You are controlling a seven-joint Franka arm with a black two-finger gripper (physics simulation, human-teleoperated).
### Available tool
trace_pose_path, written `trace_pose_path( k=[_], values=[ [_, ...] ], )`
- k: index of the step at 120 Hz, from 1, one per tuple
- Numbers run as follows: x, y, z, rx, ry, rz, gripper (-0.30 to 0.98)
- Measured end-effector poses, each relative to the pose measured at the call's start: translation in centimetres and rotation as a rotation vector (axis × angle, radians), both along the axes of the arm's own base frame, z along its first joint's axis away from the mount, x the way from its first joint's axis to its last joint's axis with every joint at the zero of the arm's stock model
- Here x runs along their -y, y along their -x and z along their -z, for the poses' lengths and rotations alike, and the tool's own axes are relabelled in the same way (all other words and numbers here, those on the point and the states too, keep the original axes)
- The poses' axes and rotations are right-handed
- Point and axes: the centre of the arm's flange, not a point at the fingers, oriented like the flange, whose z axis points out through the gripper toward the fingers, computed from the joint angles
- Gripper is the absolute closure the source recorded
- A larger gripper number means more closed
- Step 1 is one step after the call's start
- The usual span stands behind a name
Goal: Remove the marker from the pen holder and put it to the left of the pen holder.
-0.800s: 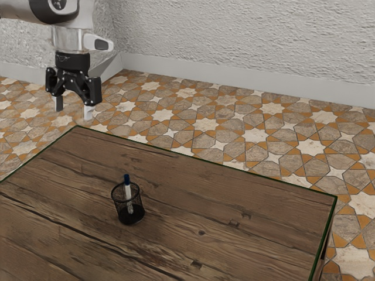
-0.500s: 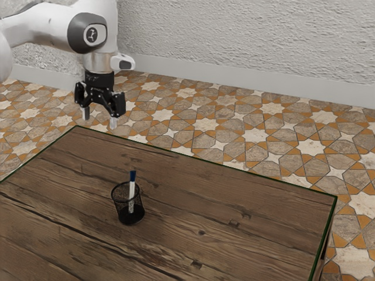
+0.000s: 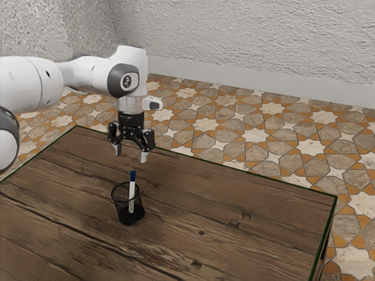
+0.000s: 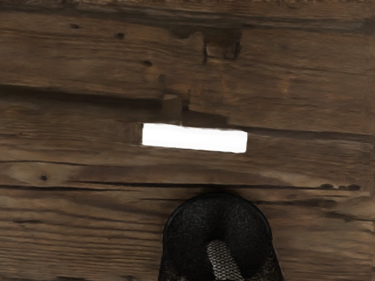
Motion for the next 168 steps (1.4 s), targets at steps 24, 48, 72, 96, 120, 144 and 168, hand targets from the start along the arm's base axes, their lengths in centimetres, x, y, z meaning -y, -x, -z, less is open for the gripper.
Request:
trace_pose_path(
  k=[24, 48, 72, 96, 120, 144, 168],
  values=[
    [1.7, 3.5, 2.8, -0.021, 0.005, 0.021, 0.00],
    [1.8, 4.2, 4.2, -0.004, 0.002, 0.016, 0.00],
    [2.2, 4.2, 3.9, 0.013, 0.001, 0.014, 0.24],
    [2.4, 4.2, 3.3, 0.024, -0.002, 0.009, 0.60],
    [2.2, 4.4, 1.2, 0.033, -0.012, 0.004, 0.72],
    [1.1, 4.1, -11.6, 0.071, -0.064, -0.021, 0.77],
    [-1.2, 4.6, -5.4, -0.314, -0.177, -0.066, 0.78]
  ],
)
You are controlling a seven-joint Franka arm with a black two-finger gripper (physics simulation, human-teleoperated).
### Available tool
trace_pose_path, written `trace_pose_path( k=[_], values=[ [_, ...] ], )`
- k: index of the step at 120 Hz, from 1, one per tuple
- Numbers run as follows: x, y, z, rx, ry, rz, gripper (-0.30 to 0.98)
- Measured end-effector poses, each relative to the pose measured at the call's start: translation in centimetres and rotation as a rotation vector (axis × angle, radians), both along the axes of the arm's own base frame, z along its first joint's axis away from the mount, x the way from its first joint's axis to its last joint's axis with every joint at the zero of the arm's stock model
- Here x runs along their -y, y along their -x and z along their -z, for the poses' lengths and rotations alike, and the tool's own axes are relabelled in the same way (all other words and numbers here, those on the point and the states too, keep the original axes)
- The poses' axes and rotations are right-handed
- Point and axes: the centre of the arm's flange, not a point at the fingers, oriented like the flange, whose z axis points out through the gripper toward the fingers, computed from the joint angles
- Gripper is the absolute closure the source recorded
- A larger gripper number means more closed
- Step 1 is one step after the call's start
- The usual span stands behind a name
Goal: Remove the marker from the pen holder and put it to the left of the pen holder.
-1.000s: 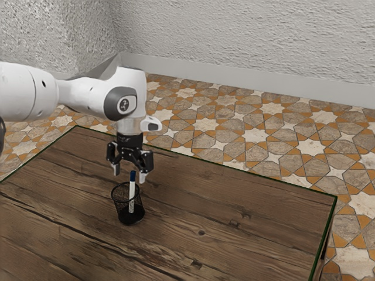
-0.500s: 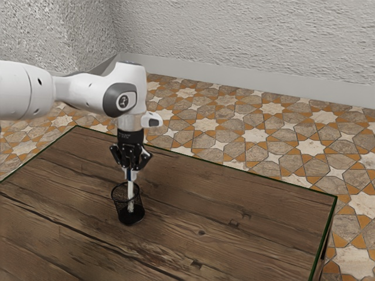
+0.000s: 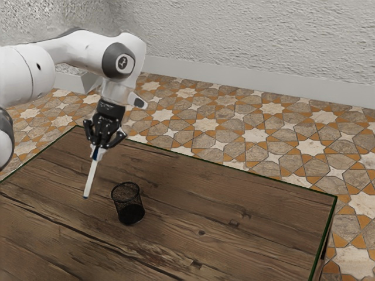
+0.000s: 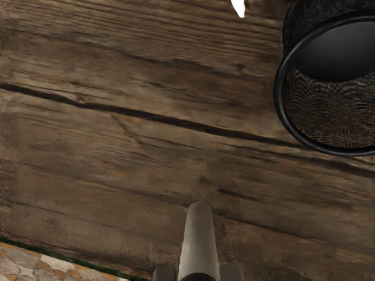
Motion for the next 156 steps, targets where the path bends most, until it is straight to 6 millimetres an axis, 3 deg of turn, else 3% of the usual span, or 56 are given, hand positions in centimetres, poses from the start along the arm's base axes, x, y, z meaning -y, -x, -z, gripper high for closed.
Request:
trace_pose_path(
  k=[16, 27, 38, 58, 60, 64, 70, 75, 84, 92, 100, 112, 156],
  values=[
    [-4.3, 0.2, 7.3, -0.248, -0.032, -0.110, 0.79],
    [-6.2, 0.3, 10.0, -0.339, -0.043, -0.157, 0.79],
    [-6.6, 0.4, 11.3, -0.392, -0.054, -0.178, 0.78],
    [-7.1, 0.4, 11.5, -0.398, -0.047, -0.207, 0.41],
    [-7.3, 0.1, 11.0, -0.377, -0.040, -0.212, 0.38],
    [-7.3, -1.5, 8.0, -0.278, -0.007, -0.220, 0.32],
    [-5.7, -2.7, -1.3, -0.054, 0.051, -0.195, 0.26],
    [-4.1, -1.1, -6.4, 0.055, 0.075, -0.164, 0.21],
    [-0.7, 2.6, -10.6, 0.187, 0.088, -0.092, 0.15],
    [2.2, 3.0, -12.0, 0.276, 0.120, -0.030, 0.11],
    [3.1, 3.8, -14.2, 0.363, 0.128, 0.000, 0.08],
    [3.3, 3.8, -15.4, 0.437, 0.133, 0.022, 0.05],
    [3.3, 3.0, -16.1, 0.515, 0.147, 0.061, 0.01]
  ],
)
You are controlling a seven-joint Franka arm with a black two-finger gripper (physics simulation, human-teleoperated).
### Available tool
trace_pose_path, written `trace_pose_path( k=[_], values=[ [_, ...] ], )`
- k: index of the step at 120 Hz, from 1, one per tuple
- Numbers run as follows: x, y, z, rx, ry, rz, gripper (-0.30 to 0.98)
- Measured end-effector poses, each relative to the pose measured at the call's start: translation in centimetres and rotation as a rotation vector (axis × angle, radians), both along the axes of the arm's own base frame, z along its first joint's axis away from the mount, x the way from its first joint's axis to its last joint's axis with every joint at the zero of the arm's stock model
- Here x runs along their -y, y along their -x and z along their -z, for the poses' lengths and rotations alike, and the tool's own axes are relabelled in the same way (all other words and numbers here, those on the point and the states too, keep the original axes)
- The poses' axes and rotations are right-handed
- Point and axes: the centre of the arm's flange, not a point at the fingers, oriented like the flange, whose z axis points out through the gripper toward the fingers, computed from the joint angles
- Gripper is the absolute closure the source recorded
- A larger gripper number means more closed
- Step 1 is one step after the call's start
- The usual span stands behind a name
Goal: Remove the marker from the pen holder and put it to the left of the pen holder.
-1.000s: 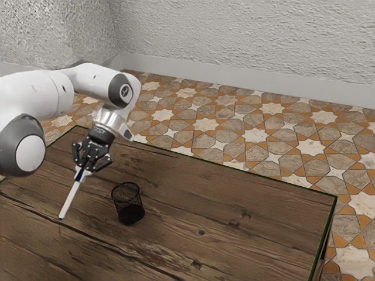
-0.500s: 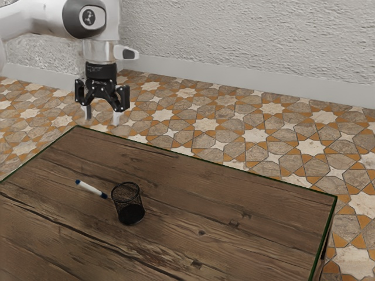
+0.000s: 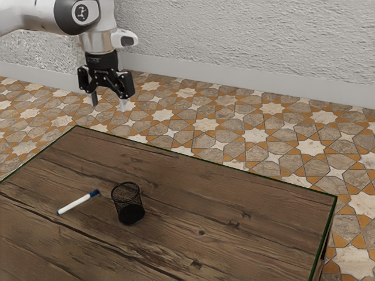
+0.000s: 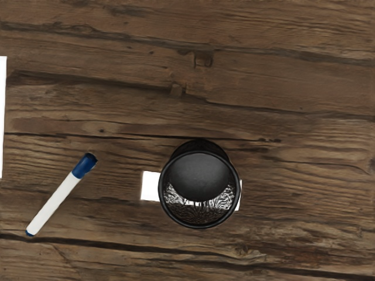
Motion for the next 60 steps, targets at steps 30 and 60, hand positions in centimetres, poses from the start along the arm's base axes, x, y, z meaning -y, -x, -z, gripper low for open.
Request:
trace_pose_path(
  k=[30, 60],
  values=[
    [-0.07, -0.16, 0.11, 0.005, 0.002, 0.013, 0.00],
    [-0.03, -0.25, 0.25, 0.004, 0.002, 0.023, 0.00]
  ],
)
